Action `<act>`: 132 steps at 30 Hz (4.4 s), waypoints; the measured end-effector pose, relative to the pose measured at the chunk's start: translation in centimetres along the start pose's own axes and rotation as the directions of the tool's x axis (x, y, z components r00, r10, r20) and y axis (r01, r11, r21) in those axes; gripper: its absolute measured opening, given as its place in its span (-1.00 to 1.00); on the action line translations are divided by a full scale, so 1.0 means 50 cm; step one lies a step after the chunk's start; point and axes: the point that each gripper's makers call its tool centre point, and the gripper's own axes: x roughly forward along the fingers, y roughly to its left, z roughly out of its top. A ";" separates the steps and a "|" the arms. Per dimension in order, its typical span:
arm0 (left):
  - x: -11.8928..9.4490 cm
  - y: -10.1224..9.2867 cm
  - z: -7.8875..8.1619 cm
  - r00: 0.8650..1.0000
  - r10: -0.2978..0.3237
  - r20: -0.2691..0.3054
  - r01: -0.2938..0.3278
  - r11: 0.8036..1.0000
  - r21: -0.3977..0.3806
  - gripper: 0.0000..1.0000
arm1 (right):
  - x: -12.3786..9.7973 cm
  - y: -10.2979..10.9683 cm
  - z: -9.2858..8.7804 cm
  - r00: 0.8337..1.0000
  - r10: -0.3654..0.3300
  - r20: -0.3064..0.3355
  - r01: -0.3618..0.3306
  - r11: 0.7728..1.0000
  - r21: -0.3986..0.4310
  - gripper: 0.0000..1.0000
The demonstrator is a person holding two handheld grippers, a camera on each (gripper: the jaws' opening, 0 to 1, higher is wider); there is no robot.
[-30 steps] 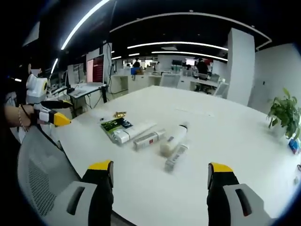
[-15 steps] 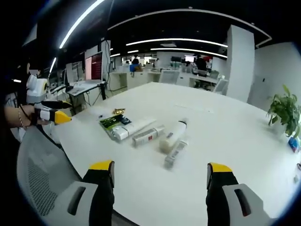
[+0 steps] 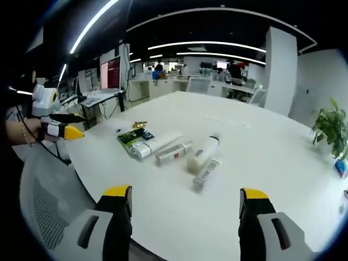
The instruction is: Arrange the skincare products in the storage area until every visible bottle or jar stands upright without overlapping.
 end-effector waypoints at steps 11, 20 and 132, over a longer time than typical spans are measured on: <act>-0.005 0.003 0.008 1.000 0.005 0.022 -0.004 1.000 -0.016 0.69 | 0.009 0.010 -0.017 0.998 0.038 -0.046 -0.038 0.999 0.001 0.68; -0.008 0.005 0.010 1.000 0.002 0.031 -0.001 0.999 -0.032 0.64 | 0.036 0.014 -0.009 0.996 0.060 -0.066 -0.057 0.997 0.050 0.62; -0.020 -0.037 0.027 0.977 -0.188 0.102 0.201 0.970 -0.135 0.45 | 0.552 0.114 0.132 0.908 0.003 -0.418 0.117 0.959 0.260 0.15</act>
